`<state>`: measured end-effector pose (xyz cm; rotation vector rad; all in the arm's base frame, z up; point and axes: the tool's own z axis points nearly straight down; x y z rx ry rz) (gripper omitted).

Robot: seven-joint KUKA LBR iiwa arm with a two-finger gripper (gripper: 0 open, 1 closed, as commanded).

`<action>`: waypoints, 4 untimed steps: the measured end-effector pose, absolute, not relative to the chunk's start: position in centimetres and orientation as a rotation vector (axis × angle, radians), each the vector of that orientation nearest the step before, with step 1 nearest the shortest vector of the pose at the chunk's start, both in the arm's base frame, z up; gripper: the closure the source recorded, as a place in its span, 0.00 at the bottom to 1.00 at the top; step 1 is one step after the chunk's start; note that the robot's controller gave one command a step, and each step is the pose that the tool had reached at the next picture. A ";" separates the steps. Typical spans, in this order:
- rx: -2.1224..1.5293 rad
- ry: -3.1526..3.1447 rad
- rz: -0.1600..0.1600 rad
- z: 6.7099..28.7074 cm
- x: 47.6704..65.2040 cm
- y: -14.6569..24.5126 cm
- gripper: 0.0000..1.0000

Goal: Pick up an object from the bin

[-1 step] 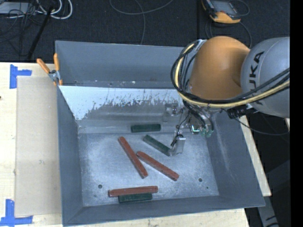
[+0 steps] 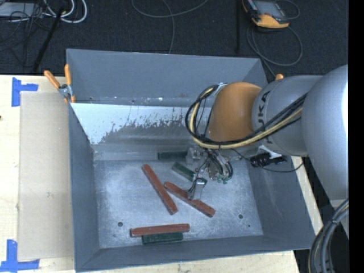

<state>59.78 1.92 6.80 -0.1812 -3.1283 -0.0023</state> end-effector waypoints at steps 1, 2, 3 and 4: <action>-0.373 -3.118 -0.001 10.0 58.4 1.6 0.00; -0.545 -3.093 -0.001 10.5 58.7 0.7 0.00; -0.782 -3.038 0.001 7.0 59.3 2.4 0.00; -0.778 -3.041 0.001 7.0 59.3 2.4 0.00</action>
Offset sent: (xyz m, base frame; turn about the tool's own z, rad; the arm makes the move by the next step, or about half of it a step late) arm -0.0134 -0.0034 0.0320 0.1235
